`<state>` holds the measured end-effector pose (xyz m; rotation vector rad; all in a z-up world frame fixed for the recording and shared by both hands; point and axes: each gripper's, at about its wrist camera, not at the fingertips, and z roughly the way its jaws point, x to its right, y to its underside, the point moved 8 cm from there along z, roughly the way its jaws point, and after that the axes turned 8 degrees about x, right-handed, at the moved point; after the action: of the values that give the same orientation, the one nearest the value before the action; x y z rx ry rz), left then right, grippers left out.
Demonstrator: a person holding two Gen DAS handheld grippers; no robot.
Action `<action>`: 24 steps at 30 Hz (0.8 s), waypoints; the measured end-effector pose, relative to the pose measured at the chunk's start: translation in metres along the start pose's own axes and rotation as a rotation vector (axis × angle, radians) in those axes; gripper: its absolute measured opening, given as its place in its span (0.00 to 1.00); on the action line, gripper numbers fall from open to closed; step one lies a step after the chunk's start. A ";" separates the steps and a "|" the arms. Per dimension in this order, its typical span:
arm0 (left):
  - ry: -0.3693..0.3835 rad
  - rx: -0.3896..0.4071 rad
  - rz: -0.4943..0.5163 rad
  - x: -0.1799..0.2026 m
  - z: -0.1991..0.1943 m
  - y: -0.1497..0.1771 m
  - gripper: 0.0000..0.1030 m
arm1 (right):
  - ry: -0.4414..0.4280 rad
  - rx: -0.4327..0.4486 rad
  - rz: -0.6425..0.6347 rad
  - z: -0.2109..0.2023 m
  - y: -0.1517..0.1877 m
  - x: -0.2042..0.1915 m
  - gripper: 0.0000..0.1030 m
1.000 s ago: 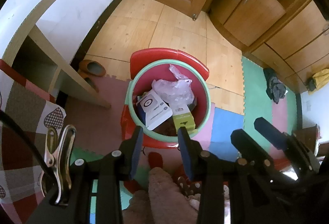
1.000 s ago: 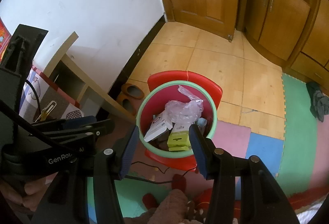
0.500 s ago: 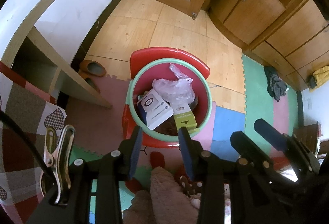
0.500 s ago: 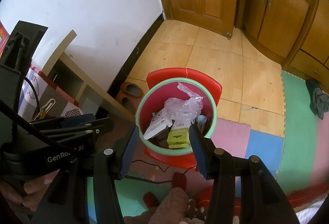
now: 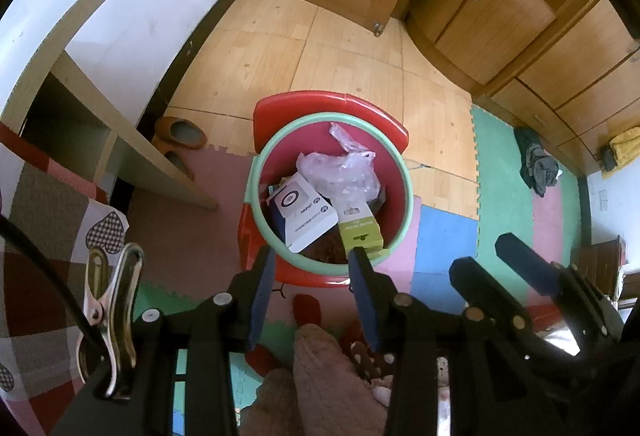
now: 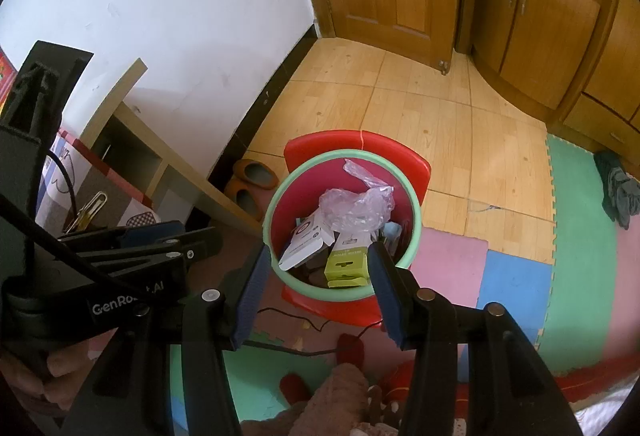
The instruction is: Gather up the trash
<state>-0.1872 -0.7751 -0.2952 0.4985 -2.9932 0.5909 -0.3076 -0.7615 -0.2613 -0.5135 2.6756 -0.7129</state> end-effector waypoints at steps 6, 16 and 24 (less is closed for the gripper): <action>0.005 -0.001 0.001 0.001 0.000 0.001 0.39 | -0.001 0.001 -0.004 0.001 -0.001 -0.001 0.50; 0.005 0.000 0.002 0.001 -0.001 0.001 0.39 | 0.001 0.002 -0.004 0.000 0.001 0.000 0.50; 0.004 -0.001 0.003 0.001 -0.001 0.001 0.39 | 0.003 0.002 -0.002 -0.001 0.002 0.000 0.50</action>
<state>-0.1885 -0.7737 -0.2947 0.4918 -2.9910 0.5896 -0.3083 -0.7593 -0.2616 -0.5152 2.6770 -0.7179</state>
